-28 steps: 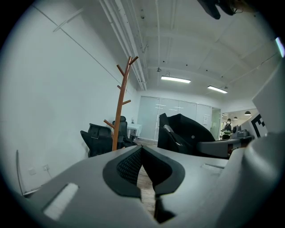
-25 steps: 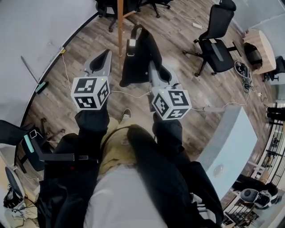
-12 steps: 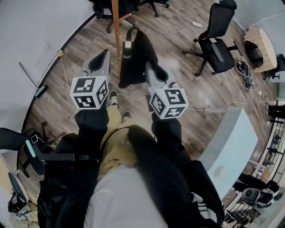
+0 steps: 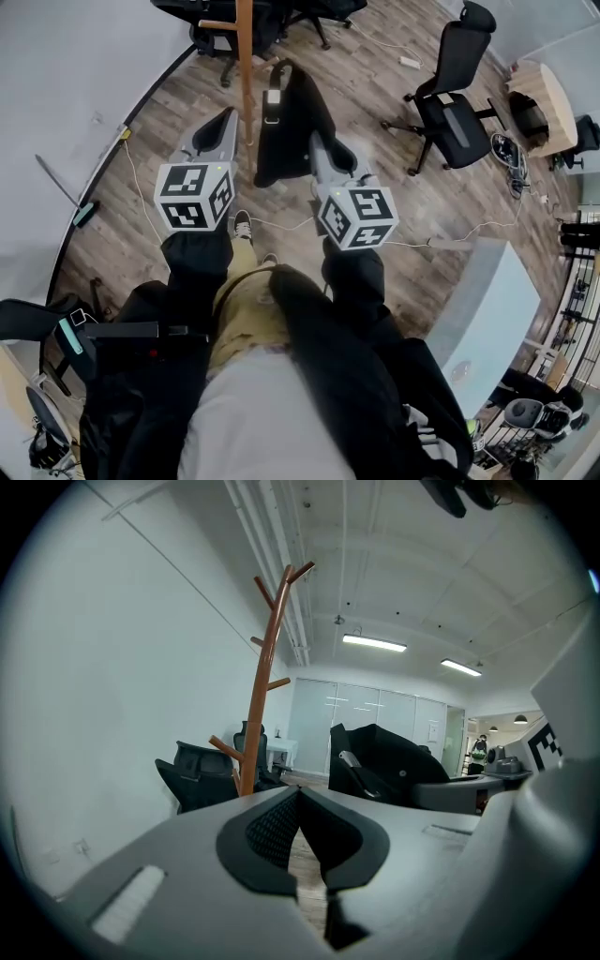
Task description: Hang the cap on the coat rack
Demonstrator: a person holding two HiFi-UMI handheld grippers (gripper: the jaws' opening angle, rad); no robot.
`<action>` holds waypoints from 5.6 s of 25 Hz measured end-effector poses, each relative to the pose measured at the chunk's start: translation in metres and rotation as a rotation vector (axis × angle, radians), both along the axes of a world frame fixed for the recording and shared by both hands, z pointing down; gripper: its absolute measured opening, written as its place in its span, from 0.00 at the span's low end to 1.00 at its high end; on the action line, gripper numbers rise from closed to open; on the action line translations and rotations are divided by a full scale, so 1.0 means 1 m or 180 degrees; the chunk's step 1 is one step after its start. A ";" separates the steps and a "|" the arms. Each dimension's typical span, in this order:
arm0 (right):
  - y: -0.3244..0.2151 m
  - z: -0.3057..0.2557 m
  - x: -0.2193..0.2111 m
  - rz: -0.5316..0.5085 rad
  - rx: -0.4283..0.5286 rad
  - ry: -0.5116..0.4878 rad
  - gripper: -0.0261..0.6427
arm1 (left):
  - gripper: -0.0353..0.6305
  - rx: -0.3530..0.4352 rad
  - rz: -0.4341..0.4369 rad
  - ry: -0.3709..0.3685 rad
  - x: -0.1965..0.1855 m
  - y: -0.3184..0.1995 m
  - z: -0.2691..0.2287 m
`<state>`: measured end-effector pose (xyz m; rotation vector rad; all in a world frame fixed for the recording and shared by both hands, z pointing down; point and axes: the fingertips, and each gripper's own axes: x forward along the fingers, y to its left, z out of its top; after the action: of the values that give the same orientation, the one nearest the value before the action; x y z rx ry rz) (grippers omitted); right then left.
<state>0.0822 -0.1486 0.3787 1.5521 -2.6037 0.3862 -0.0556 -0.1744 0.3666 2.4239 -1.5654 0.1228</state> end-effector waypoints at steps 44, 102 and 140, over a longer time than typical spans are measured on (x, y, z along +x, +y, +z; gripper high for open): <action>-0.204 0.190 -0.001 -0.0478 -0.0796 0.0693 0.07 | 0.05 -0.0830 -0.0097 -0.0040 -0.003 -0.138 0.125; -0.172 0.023 -0.045 -0.0384 0.0019 0.0047 0.22 | 0.05 -0.0227 0.0112 0.0059 0.024 -0.136 0.035; -0.172 -0.070 -0.082 -0.0539 0.0849 0.0138 0.03 | 0.05 0.0489 -0.0052 0.0024 0.008 -0.158 -0.048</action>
<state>0.0001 -0.3204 0.3082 1.3714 -2.8175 -0.0094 -0.0477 -0.3322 0.3188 2.5223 -1.6471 -0.0103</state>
